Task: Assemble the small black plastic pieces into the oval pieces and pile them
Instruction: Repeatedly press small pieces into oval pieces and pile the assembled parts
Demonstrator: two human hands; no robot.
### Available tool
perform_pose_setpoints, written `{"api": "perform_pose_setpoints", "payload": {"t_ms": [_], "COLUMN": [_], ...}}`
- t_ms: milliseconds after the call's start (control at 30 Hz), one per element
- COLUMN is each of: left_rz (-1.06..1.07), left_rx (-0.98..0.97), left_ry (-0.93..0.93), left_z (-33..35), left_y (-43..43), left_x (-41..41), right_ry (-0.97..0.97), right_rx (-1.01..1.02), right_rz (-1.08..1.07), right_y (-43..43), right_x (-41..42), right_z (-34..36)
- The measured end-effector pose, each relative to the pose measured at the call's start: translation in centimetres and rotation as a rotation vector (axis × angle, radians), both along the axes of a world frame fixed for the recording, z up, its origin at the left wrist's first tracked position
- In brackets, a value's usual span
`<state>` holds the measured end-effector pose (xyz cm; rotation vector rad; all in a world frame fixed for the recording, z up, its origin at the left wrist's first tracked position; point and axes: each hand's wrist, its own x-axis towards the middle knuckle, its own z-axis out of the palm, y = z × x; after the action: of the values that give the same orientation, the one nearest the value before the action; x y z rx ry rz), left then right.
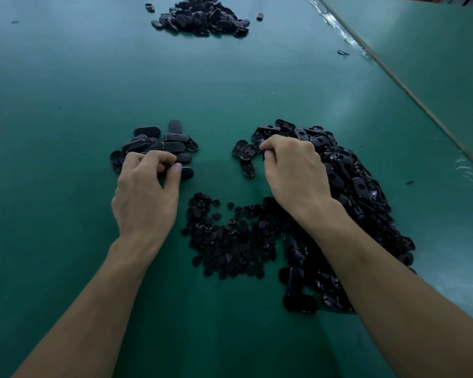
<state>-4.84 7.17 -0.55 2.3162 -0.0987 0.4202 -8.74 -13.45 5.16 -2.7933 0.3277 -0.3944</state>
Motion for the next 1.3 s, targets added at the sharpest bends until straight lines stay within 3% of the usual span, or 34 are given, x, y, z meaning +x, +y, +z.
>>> {"api": "perform_pose_setpoints", "payload": {"t_ms": [167, 367, 467, 600, 767, 1100, 1233, 1300], "left_rz": [-0.209, -0.457, -0.466, -0.454, -0.511, -0.577, -0.553, -0.526], "left_rx": [-0.192, -0.518, -0.594, -0.7, -0.809, -0.786, -0.723, -0.68], "left_ry": [-0.136, 0.045, 0.069, 0.086, 0.107, 0.145, 0.138, 0.142], "left_z": [0.8, 1.1, 1.0, 0.8, 0.7, 0.8, 0.9, 0.8], "left_y": [-0.6, -1.7, -1.6, -1.6, -1.5, -1.5, -1.5, -1.5], "left_x": [-0.5, -1.3, -1.1, -1.2, -1.1, -1.1, -1.1, -1.1], "right_ry": [-0.031, 0.066, 0.078, 0.068, 0.038, 0.041, 0.063, 0.091], "right_rx": [0.558, 0.925, 0.92, 0.763, 0.785, 0.889, 0.841, 0.709], "right_rz": [0.148, 0.266, 0.263, 0.238, 0.2, 0.274, 0.28, 0.237], "right_y": [1.3, 3.2, 3.3, 3.2, 3.1, 2.9, 2.9, 2.7], "right_x": [0.2, -0.2, -0.4, -0.4, -0.5, -0.4, -0.3, -0.2], "right_z": [0.4, 0.8, 0.6, 0.4, 0.5, 0.6, 0.4, 0.2]}}
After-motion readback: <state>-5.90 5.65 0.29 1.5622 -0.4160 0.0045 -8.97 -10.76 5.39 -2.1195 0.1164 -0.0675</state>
